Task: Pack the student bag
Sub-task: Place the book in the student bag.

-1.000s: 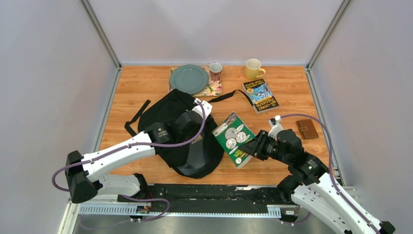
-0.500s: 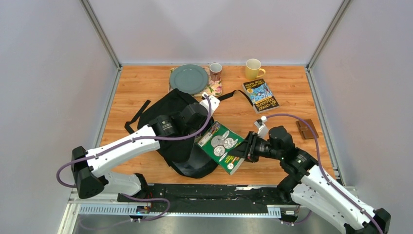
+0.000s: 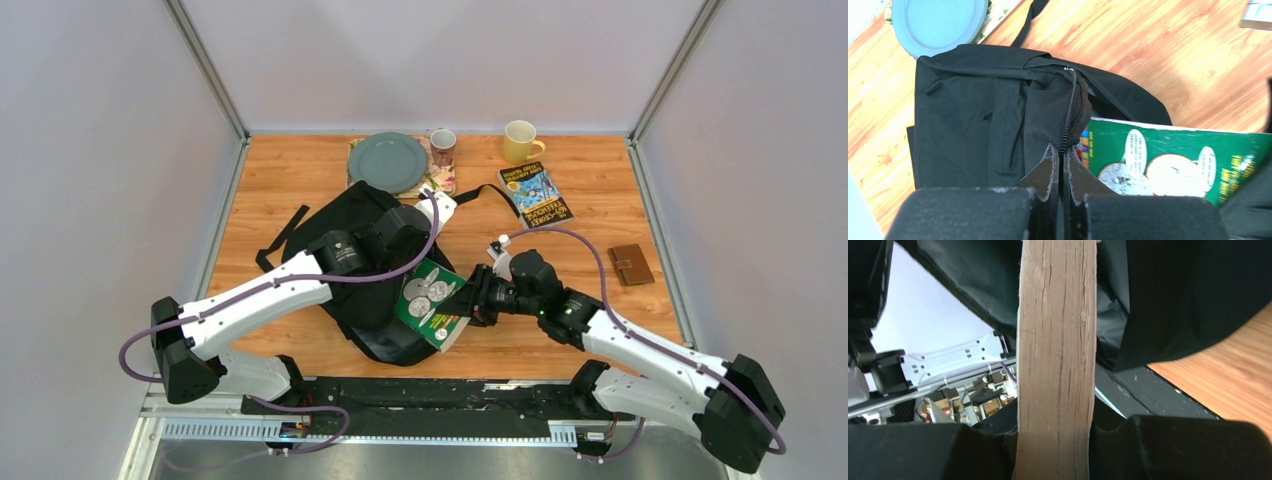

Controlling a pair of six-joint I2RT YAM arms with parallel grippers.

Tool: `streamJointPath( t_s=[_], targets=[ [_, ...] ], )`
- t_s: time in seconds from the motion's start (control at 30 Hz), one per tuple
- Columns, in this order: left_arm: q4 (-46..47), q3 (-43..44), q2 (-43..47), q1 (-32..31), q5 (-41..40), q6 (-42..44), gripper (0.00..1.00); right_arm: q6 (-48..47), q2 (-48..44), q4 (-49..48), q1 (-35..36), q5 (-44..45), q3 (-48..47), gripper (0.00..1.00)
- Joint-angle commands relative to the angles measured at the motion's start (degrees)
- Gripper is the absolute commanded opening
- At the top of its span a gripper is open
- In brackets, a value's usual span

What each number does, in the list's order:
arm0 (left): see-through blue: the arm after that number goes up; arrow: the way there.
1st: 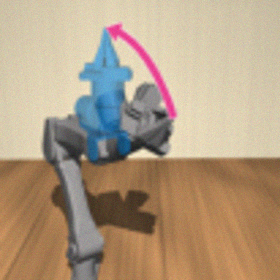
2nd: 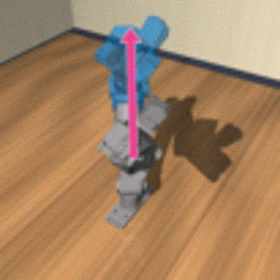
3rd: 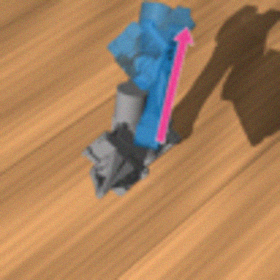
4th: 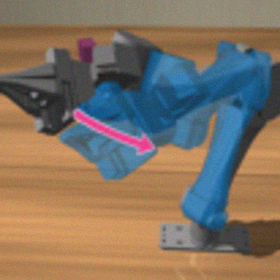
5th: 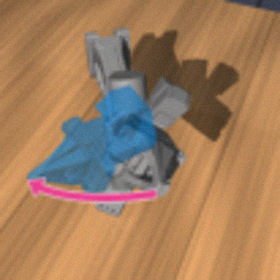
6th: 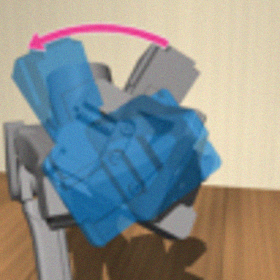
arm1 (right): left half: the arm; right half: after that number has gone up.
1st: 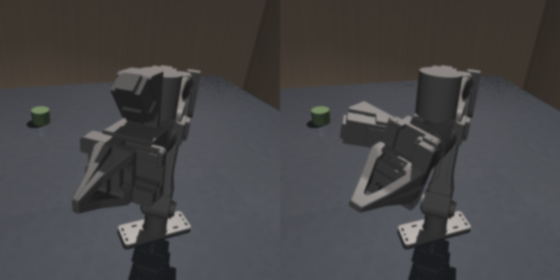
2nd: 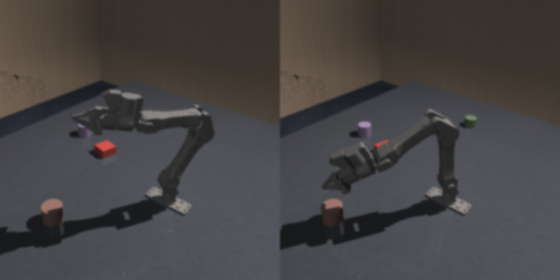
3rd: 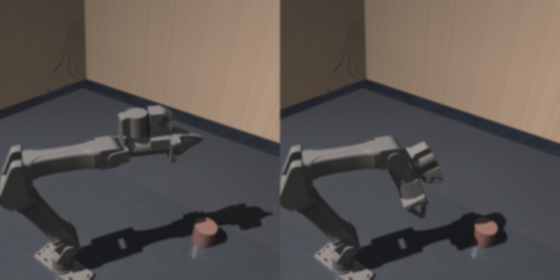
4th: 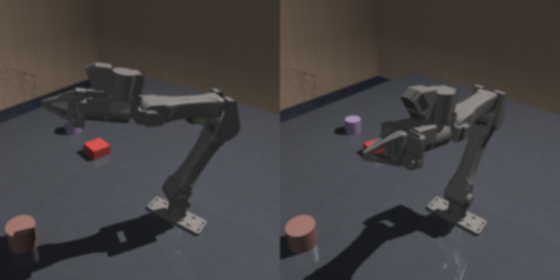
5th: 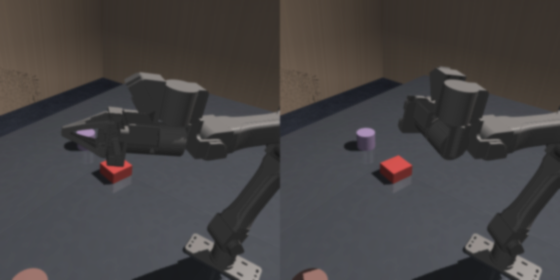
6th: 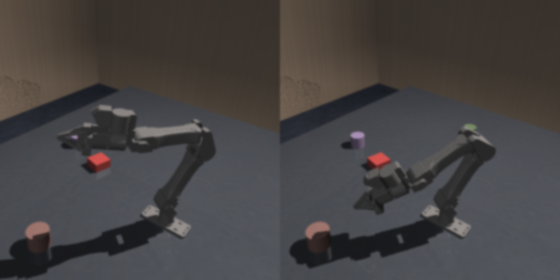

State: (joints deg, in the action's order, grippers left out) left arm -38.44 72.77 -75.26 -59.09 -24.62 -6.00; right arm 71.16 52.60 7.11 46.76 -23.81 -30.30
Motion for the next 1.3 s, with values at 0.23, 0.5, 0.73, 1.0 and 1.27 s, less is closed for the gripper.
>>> streamJointPath(
  t_s=[0.23, 0.5, 0.73, 1.0, 1.27],
  targets=[
    [3.3, 4.9, 0.7, 0.2, 1.3, 0.1, 0.0, 10.1, 12.3, -20.5, 3.3, 5.8, -8.1, 0.0],
    [3.0, 6.6, -0.2, 0.4, 2.6, -1.4, 0.0, 10.1, 21.3, -18.3, 9.7, 19.8, -13.8, 0.0],
    [3.3, 6.2, 0.6, 0.5, 2.4, -2.5, 0.0, 7.3, 31.7, -20.7, 11.2, 26.4, -17.7, 0.0],
    [3.5, 5.5, 2.9, 0.6, 3.2, -3.9, 0.0, 7.7, 37.2, -31.1, 14.3, 38.0, -16.6, 0.0],
    [3.4, 4.7, 5.0, 0.6, 3.3, -4.6, 0.0, 7.1, 40.0, -45.6, 14.4, 41.4, -13.6, 0.0]
  ],
)
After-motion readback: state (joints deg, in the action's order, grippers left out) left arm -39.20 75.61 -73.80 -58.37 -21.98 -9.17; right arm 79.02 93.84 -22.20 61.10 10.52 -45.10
